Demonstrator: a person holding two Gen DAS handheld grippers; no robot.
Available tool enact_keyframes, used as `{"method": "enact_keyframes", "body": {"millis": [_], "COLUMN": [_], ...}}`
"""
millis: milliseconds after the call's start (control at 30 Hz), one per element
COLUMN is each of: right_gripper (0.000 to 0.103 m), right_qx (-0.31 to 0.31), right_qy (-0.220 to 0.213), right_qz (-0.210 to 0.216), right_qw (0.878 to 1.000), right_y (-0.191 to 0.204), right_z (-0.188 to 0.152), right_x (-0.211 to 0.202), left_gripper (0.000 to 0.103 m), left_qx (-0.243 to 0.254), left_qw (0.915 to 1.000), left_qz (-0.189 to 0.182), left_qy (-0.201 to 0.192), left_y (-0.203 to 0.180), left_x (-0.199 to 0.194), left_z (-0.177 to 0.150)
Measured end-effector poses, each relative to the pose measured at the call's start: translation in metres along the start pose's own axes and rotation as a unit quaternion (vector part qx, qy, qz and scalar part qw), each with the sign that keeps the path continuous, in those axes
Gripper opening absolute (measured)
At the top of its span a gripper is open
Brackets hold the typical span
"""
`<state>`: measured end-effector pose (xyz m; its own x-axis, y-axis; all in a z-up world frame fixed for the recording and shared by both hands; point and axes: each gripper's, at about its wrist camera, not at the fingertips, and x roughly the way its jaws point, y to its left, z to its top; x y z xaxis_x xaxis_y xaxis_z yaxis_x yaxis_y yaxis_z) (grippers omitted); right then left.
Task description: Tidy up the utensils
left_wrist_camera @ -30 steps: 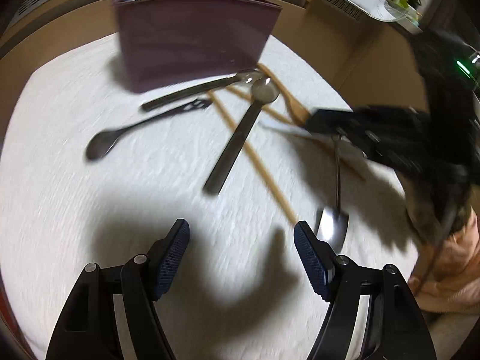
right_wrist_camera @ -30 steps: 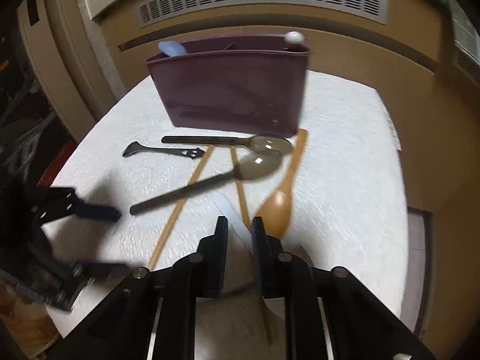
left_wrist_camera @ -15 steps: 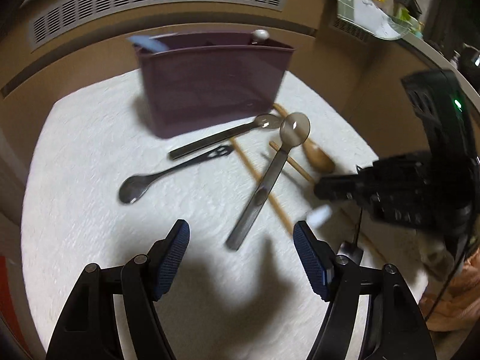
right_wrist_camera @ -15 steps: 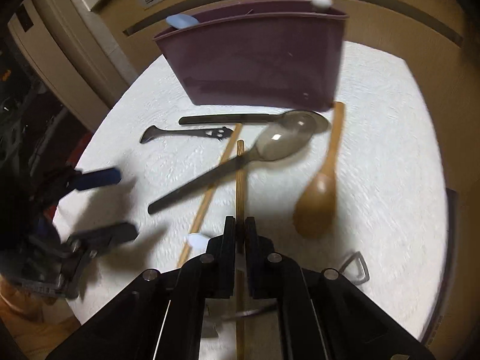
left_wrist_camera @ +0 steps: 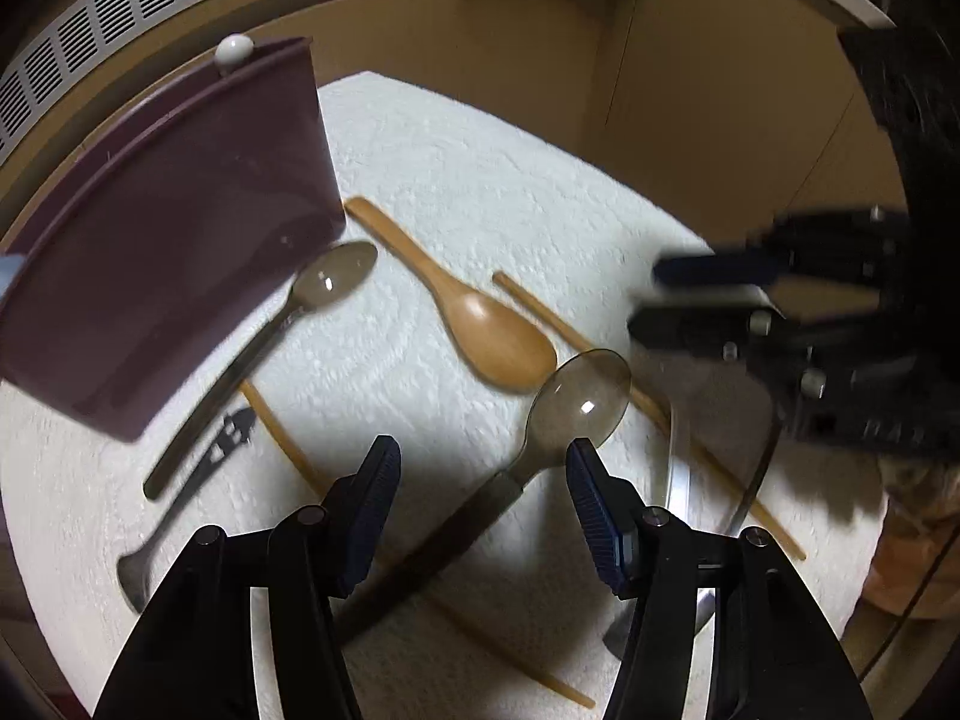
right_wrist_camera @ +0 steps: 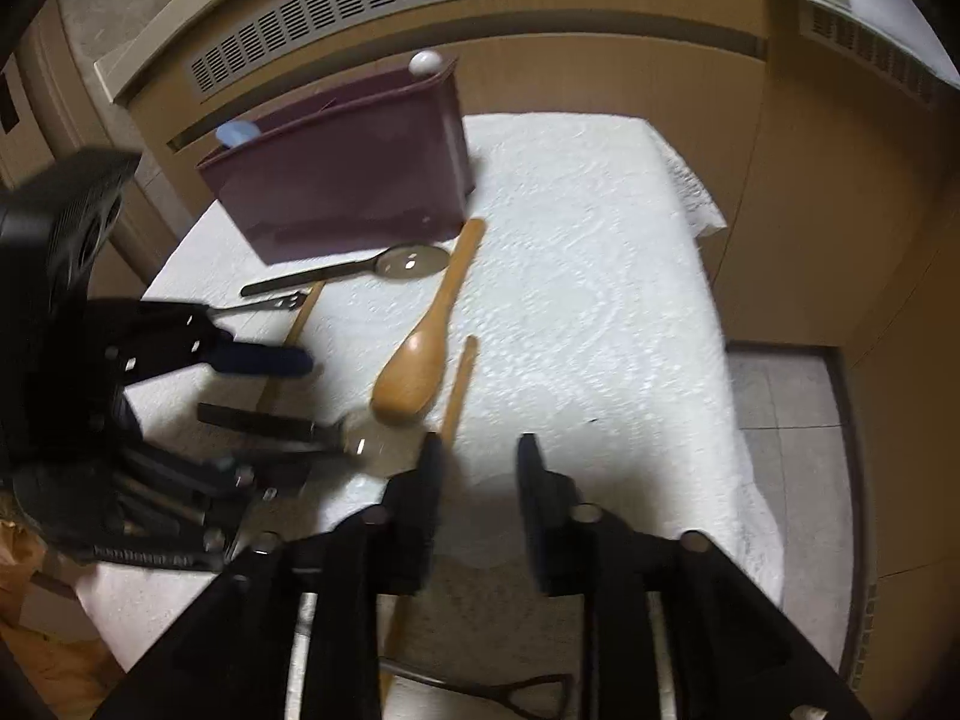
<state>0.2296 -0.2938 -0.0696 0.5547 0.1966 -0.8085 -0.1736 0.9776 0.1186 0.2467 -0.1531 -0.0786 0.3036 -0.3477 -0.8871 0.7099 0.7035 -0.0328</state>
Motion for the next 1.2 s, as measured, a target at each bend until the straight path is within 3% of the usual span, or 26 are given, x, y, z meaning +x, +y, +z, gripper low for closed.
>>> {"method": "enact_keyframes", "body": {"millis": [67, 233, 333, 433, 600, 733, 800, 867, 933, 1033, 1100, 1200], "right_gripper": [0.059, 0.073, 0.088, 0.091, 0.092, 0.092, 0.087, 0.056, 0.042, 0.037, 0.025, 0.023], "right_qx": [-0.011, -0.024, -0.043, -0.054, -0.036, -0.014, -0.006, -0.002, 0.005, 0.013, 0.014, 0.011], "right_qy": [-0.009, -0.02, -0.038, -0.036, -0.02, -0.023, -0.022, -0.008, 0.009, 0.018, 0.021, 0.018], "right_qz": [-0.031, -0.06, -0.104, -0.115, -0.102, -0.093, -0.08, -0.062, -0.049, -0.022, -0.001, 0.023], "right_qw": [0.999, 0.998, 0.993, 0.991, 0.994, 0.995, 0.997, 0.998, 0.999, 1.0, 1.0, 1.0], "right_y": [-0.001, 0.004, 0.012, 0.017, 0.013, 0.004, 0.0, -0.004, -0.007, -0.008, -0.006, 0.002], "right_z": [0.001, 0.003, 0.002, -0.002, -0.009, -0.018, -0.023, -0.027, -0.031, -0.037, -0.036, -0.025], "right_x": [-0.002, -0.002, -0.003, -0.003, 0.0, -0.008, -0.013, -0.015, -0.014, -0.017, -0.017, -0.015], "left_gripper": [0.058, 0.058, 0.058, 0.058, 0.058, 0.058, 0.058, 0.058, 0.058, 0.058, 0.058, 0.058], "left_qx": [-0.015, -0.095, -0.145, -0.157, -0.129, -0.076, -0.041, -0.001, 0.018, -0.005, -0.037, -0.052], "left_qw": [0.9997, 0.993, 0.9871, 0.9865, 0.9916, 0.9965, 0.9984, 0.9996, 0.9996, 0.9999, 0.9992, 0.9973], "left_qz": [0.02, 0.069, 0.067, 0.043, -0.009, -0.001, -0.002, 0.006, 0.016, 0.015, -0.013, -0.052], "left_qy": [-0.003, -0.009, -0.018, -0.015, -0.008, -0.035, -0.039, -0.029, -0.014, 0.002, 0.001, 0.009], "left_y": [0.001, 0.034, 0.056, 0.054, 0.031, 0.007, -0.001, -0.006, -0.004, 0.007, 0.01, -0.001], "left_x": [-0.003, -0.023, -0.038, -0.051, -0.062, -0.069, -0.063, -0.049, -0.036, -0.023, -0.024, -0.036], "left_z": [-0.012, -0.04, -0.062, -0.079, -0.098, -0.078, -0.059, -0.041, -0.031, -0.027, -0.036, -0.057]}}
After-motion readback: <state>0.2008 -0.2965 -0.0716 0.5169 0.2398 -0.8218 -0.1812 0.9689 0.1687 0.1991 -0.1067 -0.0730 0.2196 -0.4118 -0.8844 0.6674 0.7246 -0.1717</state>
